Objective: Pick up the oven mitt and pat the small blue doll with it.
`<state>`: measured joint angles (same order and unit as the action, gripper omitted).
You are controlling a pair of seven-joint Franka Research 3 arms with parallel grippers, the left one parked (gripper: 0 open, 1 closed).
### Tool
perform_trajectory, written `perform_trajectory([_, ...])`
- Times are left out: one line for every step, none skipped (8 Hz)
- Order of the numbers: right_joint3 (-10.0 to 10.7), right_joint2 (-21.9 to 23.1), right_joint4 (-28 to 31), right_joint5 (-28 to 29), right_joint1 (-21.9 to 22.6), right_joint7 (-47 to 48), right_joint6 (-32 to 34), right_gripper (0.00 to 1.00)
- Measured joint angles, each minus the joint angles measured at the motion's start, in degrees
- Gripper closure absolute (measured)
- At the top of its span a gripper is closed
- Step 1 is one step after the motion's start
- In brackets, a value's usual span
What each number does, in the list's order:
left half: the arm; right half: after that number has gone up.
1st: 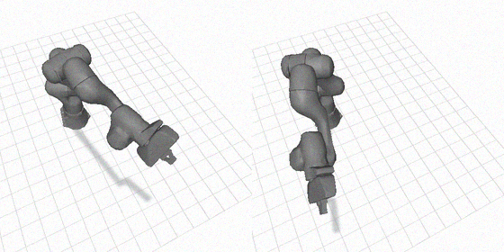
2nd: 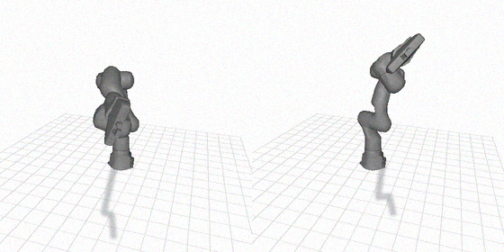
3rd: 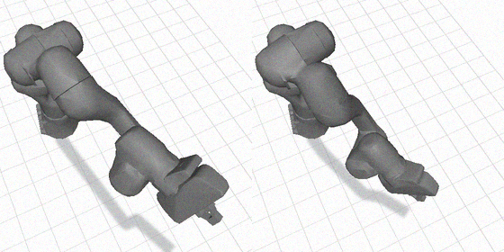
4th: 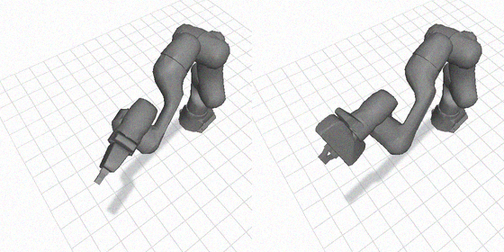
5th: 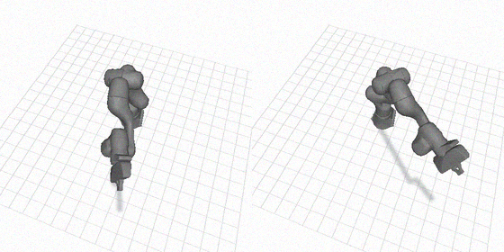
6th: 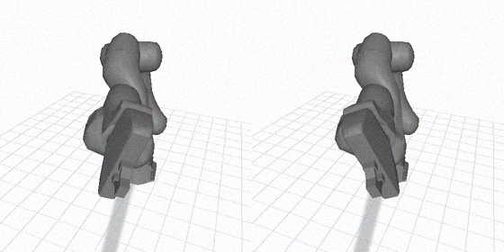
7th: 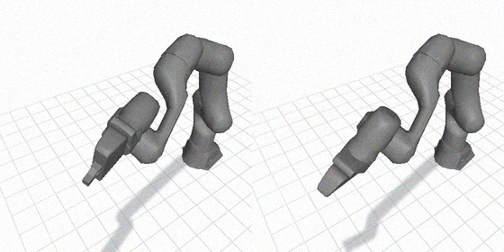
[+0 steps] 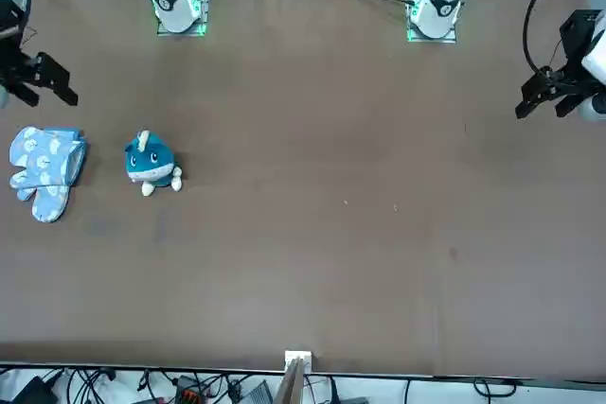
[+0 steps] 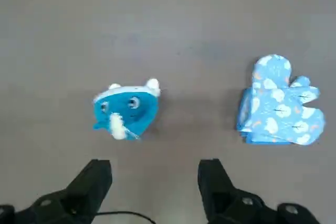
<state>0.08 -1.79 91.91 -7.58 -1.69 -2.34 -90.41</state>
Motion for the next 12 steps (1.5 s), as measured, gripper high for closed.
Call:
perform_trajectory([0.06, -2.9, 0.77, -4.01, -0.31, -0.01, -2.02, 0.0])
perform_trajectory([0.18, -5.75, 1.82, -6.48, -0.96, 0.11, -4.93, 0.0])
perform_trajectory([0.29, -7.8, 3.55, -7.72, -2.72, 0.12, -8.9, 0.0])
perform_trajectory([0.44, -8.94, 6.53, -9.42, -5.0, 0.09, -14.29, 0.0])
perform_trajectory([0.61, -9.68, 10.23, -12.45, -6.96, 0.08, -19.61, 0.0])
perform_trajectory([0.72, -10.4, 13.99, -15.24, -8.79, 0.09, -25.1, 0.0])
perform_trajectory([0.76, -11.54, 17.29, -16.92, -10.73, 0.09, -30.56, 0.0])
perform_trajectory([0.76, -13.13, 19.18, -18.72, -12.25, 0.09, -33.6, 0.0])
perform_trajectory([0.78, -15.07, 19.94, -21.09, -13.43, 0.41, -35.21, 0.0])
perform_trajectory([0.77, -16.88, 20.27, -23.69, -14.28, 1.25, -36.48, 0.01])
perform_trajectory([0.77, -18.48, 20.77, -26.21, -15.01, 3.03, -38.06, 0.01])
perform_trajectory([0.77, -19.99, 21.35, -28.97, -15.63, 5.7, -39.66, 0.03])
